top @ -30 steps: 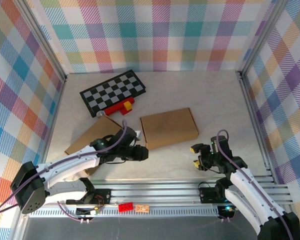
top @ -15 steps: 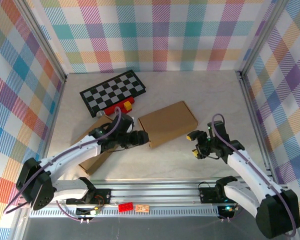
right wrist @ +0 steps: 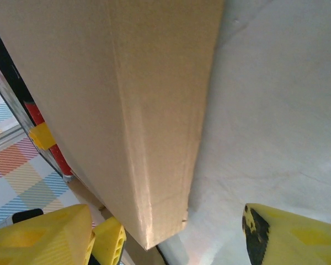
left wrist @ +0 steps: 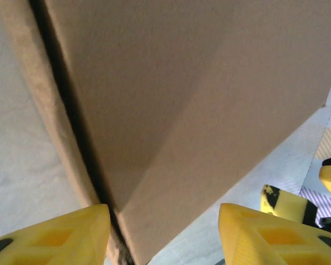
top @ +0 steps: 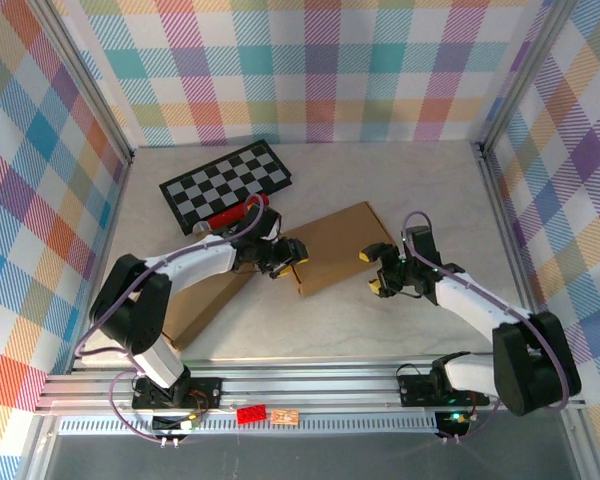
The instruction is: Fold the paper box
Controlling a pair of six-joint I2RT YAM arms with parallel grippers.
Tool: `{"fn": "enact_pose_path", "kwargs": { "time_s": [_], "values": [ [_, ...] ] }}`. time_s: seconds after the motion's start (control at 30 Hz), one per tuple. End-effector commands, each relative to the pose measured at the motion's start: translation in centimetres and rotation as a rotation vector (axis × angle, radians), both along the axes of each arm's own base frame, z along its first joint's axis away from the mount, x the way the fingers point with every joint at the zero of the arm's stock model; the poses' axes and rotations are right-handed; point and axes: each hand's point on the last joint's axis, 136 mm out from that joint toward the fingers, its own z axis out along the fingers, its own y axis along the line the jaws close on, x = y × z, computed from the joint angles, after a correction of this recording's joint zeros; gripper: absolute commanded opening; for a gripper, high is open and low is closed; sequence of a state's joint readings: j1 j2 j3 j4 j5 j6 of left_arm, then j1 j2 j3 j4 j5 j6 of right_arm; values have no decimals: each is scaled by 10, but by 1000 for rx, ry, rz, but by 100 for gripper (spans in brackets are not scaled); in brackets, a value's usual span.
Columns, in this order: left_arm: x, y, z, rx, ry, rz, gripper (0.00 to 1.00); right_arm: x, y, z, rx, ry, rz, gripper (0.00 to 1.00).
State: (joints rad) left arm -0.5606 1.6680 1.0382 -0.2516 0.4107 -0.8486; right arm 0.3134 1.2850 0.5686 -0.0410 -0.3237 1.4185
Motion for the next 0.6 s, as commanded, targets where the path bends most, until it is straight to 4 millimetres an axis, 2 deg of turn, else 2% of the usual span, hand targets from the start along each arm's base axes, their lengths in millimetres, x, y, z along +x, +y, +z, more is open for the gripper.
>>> {"fn": "enact_pose_path", "kwargs": {
  "time_s": [0.0,0.13,0.27,0.47,0.57],
  "values": [
    [15,-2,6,-31,-25,8,53,29,10,12,70,-87,-19,70],
    [27,-1,5,-25,-41,16,53,48,18,7,73,-89,-10,66],
    [41,-7,4,-39,-59,13,53,64,22,4,66,-94,-8,61],
    [58,-19,6,-67,-79,1,53,82,28,-1,66,-86,-6,55],
    [62,-19,13,-67,-92,-5,53,88,30,4,71,-94,-1,54]
  ]
}}
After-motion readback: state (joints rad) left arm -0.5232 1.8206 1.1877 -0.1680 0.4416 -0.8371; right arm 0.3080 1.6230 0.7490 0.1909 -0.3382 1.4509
